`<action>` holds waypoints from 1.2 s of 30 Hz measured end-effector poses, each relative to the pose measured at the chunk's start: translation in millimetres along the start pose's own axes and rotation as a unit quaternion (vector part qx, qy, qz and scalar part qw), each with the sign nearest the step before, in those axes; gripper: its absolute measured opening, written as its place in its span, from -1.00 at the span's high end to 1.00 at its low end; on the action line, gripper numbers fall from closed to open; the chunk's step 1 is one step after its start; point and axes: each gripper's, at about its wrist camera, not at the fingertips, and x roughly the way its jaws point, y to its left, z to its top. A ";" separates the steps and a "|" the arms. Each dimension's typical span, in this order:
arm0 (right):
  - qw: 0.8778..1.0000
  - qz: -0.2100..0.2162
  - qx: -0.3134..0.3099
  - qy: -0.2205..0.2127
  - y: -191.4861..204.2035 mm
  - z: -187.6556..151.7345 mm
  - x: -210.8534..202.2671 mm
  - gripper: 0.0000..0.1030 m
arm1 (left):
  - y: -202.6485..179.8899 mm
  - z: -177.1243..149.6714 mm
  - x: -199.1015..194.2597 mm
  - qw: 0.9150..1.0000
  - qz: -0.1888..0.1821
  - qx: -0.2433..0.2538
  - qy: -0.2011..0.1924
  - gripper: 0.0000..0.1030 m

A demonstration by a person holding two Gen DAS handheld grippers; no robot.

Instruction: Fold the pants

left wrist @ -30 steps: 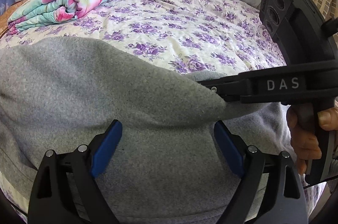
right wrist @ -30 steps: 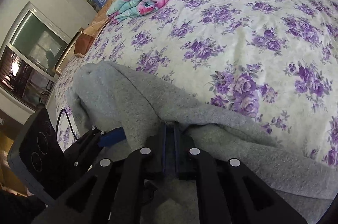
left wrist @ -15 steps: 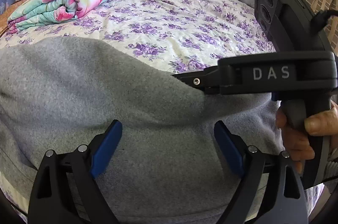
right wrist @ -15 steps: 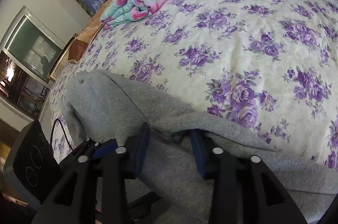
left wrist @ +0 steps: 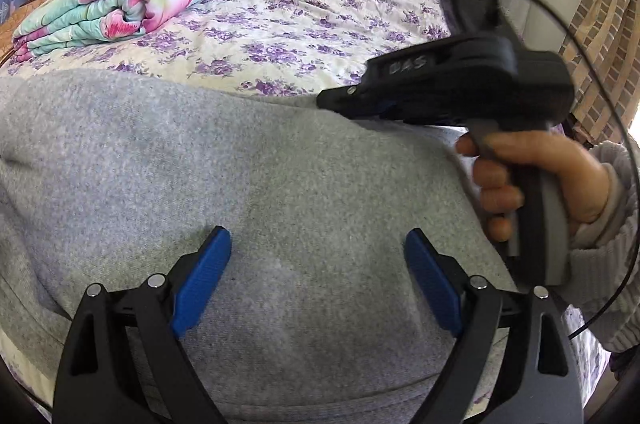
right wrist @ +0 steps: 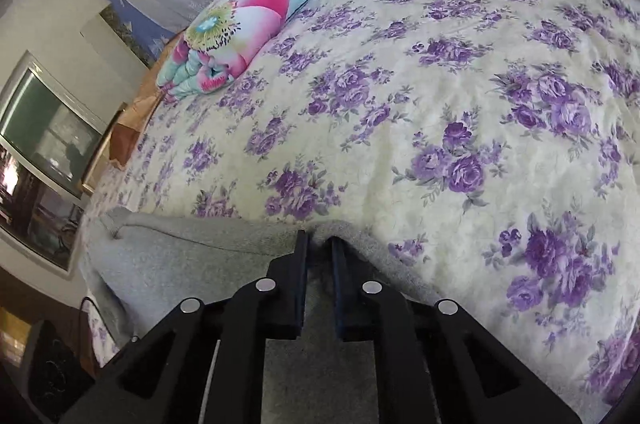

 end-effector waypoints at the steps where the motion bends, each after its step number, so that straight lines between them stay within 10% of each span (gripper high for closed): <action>1: 1.000 0.012 0.007 -0.005 0.9 0.1 -11.1 0.73 | 0.4 -0.1 -0.1 1.000 -0.001 -0.001 0.000 -0.68; 6: 0.990 -0.070 -0.069 -0.098 35.1 -1.9 -80.0 0.57 | 2.0 0.3 0.2 1.000 -0.003 -0.003 -0.001 -0.68; 13: 0.975 -0.110 -0.191 0.007 82.1 -35.8 -6.7 0.81 | 2.7 1.0 0.6 1.000 -0.004 -0.004 -0.002 -0.68; 20: 0.984 -0.107 -0.139 -0.017 58.8 -26.1 -1.1 1.00 | 8.7 1.9 -7.3 1.000 -0.004 -0.021 -0.011 -0.68; 26: 0.982 -0.117 -0.145 -0.032 61.3 -50.1 -42.2 0.95 | 59.0 3.4 -70.1 0.992 0.069 -0.077 -0.067 -0.66; 29: 0.986 -0.134 -0.104 -0.005 26.7 -47.8 -12.0 1.00 | 91.5 7.3 -62.3 0.992 0.077 -0.090 -0.034 -0.55; 36: 0.991 -0.093 -0.070 -0.067 29.4 -64.5 -63.0 0.91 | 58.7 10.5 -23.2 0.976 0.214 0.039 -0.033 -0.35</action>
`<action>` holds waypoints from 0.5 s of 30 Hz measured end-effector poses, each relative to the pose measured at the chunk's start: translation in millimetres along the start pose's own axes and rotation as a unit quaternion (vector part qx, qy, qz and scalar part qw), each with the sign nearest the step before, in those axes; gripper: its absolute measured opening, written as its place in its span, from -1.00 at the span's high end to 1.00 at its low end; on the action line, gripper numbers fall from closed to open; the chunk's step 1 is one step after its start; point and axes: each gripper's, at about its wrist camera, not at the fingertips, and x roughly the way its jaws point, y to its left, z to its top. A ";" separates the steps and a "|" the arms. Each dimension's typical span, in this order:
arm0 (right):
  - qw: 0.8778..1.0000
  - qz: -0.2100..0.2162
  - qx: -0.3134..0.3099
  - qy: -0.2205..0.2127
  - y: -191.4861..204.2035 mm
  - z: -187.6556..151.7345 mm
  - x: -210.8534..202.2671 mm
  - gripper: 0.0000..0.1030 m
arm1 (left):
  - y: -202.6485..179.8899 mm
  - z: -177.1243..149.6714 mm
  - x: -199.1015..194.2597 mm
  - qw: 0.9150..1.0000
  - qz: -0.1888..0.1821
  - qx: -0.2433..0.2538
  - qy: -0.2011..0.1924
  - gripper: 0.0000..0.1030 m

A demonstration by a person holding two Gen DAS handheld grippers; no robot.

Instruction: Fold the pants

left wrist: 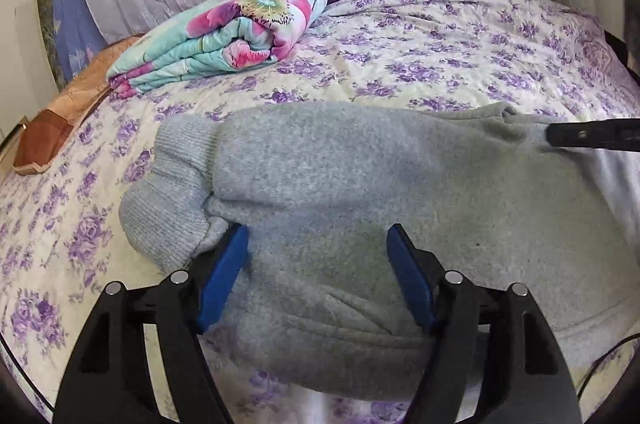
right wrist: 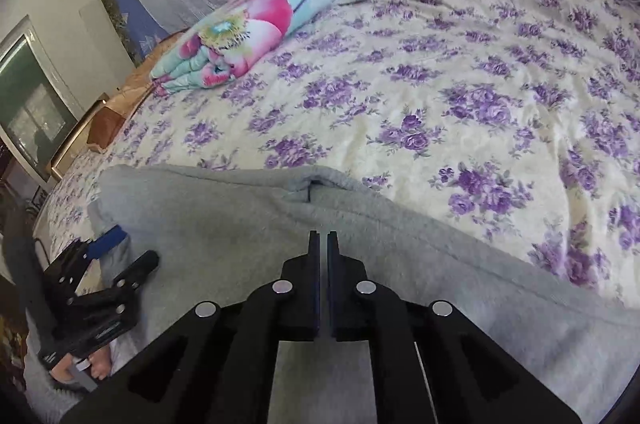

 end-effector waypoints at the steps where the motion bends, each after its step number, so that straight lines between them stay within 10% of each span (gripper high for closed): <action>1: 1.000 0.003 -0.003 -0.007 -0.7 -9.4 -15.8 0.90 | 5.2 0.2 -6.2 1.000 -0.008 -0.011 -0.010 -0.35; 6: 0.999 -0.026 0.018 0.025 -31.7 -57.1 -22.4 0.67 | 11.5 -1.2 7.6 0.999 -0.016 -0.030 0.011 -0.41; 11: 0.995 0.016 0.078 -0.053 -42.5 -65.9 -72.9 0.65 | -1.4 -4.1 -14.7 1.000 0.002 -0.017 0.000 -0.47; 15: 0.986 -0.026 0.098 -0.129 -61.9 -109.0 -161.7 -0.02 | -1.5 -9.9 -58.1 0.995 -0.074 -0.057 -0.021 -0.47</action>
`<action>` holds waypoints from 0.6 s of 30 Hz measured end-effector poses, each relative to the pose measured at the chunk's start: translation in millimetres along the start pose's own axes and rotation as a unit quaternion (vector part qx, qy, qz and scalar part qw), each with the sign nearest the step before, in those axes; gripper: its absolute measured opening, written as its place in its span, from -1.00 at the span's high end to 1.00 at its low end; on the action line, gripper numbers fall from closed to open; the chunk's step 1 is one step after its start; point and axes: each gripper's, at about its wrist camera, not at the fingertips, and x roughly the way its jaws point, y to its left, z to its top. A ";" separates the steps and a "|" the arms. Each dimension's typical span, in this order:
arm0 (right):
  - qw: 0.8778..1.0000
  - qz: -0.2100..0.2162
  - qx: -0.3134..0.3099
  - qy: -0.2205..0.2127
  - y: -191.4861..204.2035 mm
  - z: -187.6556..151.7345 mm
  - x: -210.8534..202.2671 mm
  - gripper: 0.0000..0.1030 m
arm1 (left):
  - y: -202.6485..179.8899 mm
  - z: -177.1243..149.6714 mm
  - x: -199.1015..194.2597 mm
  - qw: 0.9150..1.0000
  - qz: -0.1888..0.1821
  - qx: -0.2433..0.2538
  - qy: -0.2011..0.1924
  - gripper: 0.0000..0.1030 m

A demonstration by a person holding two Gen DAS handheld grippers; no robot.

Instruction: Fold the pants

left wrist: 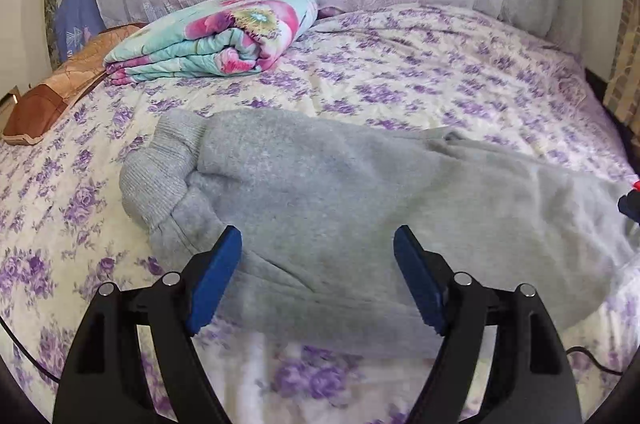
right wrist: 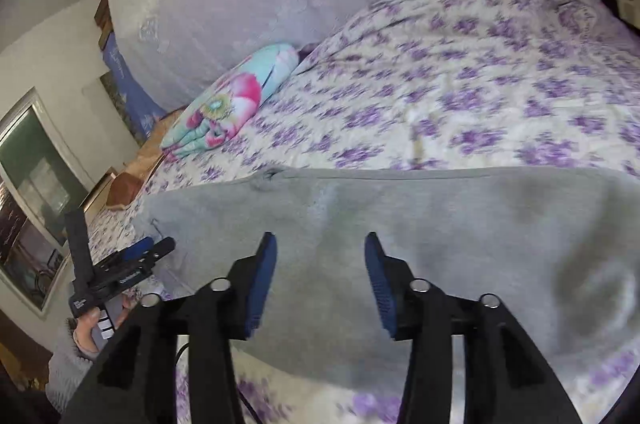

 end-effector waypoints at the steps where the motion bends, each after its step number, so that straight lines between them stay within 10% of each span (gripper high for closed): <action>1: 1.000 -0.022 0.013 -0.012 -14.9 -6.5 -20.5 -0.04 | -7.7 -0.6 -9.2 1.000 -0.013 0.003 -0.008 -0.47; 8: 0.976 -0.128 0.173 -0.034 -130.2 -62.3 -100.8 -0.18 | -90.0 -6.7 -18.0 0.992 -0.099 0.073 -0.007 -0.50; 18: 0.956 -0.065 0.282 -0.049 -186.5 -41.5 -49.1 -0.48 | -119.1 -32.2 32.7 0.988 -0.108 0.086 0.070 -0.56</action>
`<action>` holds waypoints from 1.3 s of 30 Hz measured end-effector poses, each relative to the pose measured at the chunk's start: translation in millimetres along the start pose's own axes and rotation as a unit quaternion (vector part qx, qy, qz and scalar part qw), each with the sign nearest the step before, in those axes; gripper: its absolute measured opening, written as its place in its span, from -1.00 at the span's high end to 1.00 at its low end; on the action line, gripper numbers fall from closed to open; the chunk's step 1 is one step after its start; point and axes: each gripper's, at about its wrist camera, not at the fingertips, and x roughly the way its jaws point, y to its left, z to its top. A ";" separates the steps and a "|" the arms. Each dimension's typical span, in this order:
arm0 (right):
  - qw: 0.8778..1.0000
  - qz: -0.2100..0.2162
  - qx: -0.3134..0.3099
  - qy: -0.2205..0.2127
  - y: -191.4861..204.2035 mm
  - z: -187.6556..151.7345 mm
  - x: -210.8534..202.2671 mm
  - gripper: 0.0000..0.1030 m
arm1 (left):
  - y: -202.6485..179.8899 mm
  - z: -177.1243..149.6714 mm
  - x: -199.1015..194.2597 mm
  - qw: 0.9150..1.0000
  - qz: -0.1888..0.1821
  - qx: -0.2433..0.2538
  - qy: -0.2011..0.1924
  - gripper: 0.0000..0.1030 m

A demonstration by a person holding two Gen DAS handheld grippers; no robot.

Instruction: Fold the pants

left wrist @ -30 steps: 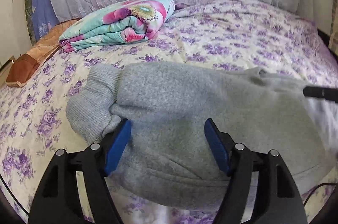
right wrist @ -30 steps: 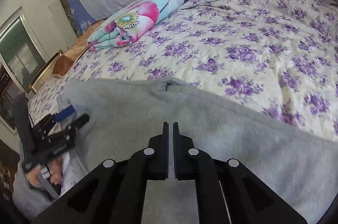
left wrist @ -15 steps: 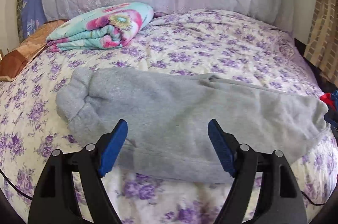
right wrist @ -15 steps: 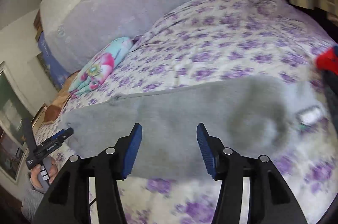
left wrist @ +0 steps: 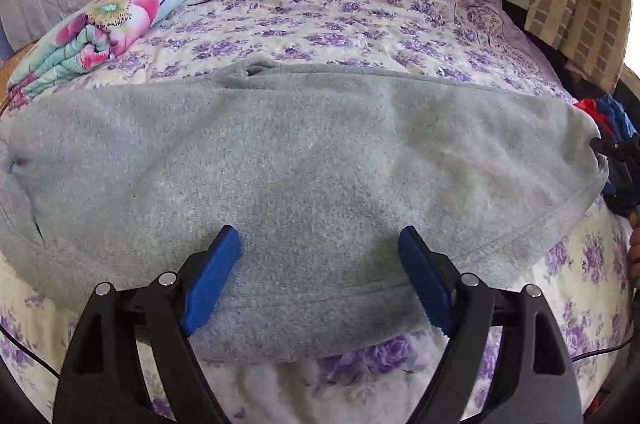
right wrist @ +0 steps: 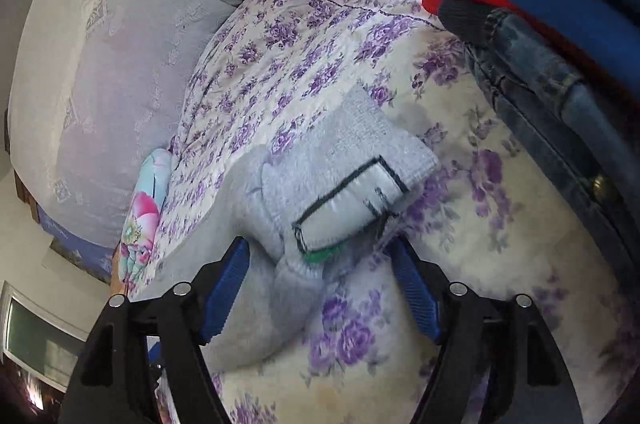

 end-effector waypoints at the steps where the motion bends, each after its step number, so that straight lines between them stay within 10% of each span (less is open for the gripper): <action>1: 1.000 0.002 -0.003 -0.008 1.7 1.8 3.5 -0.50 | 0.6 0.1 -0.3 1.000 0.003 -0.002 0.000 -0.56; 4: 0.999 0.004 -0.031 -0.025 9.5 1.4 10.3 -0.52 | -4.3 5.6 -11.4 1.000 0.013 -0.004 -0.019 -0.53; 7: 0.998 0.042 -0.013 -0.036 0.8 -1.3 4.5 0.40 | -12.5 16.8 -23.1 0.999 -0.014 -0.007 -0.045 -0.53; 13: 0.995 0.031 -0.058 -0.073 19.7 -5.9 -13.2 0.51 | -45.8 21.6 30.2 0.999 0.012 0.049 0.019 -0.66; 19: 0.981 -0.020 -0.160 -0.112 77.9 -9.3 -32.9 0.51 | -10.7 22.9 -7.5 1.000 -0.008 -0.012 -0.019 -0.63; 29: 0.909 -0.047 -0.399 -0.116 234.9 -82.4 2.5 0.51 | 165.1 -5.1 -119.0 0.971 0.112 -0.181 -0.112 -0.63; 33: 0.857 -0.078 -0.507 -0.055 275.5 -144.6 65.0 0.48 | 207.9 -32.6 -126.6 0.956 0.122 -0.242 -0.111 -0.63; 36: 0.812 -0.115 -0.572 0.022 274.6 -191.7 109.8 0.06 | 218.9 -48.2 -119.3 0.953 0.119 -0.258 -0.103 -0.63; 39: 0.791 -0.098 -0.603 0.025 275.7 -213.1 96.6 -0.25 | 218.9 -59.4 -112.5 0.954 0.111 -0.261 -0.096 -0.63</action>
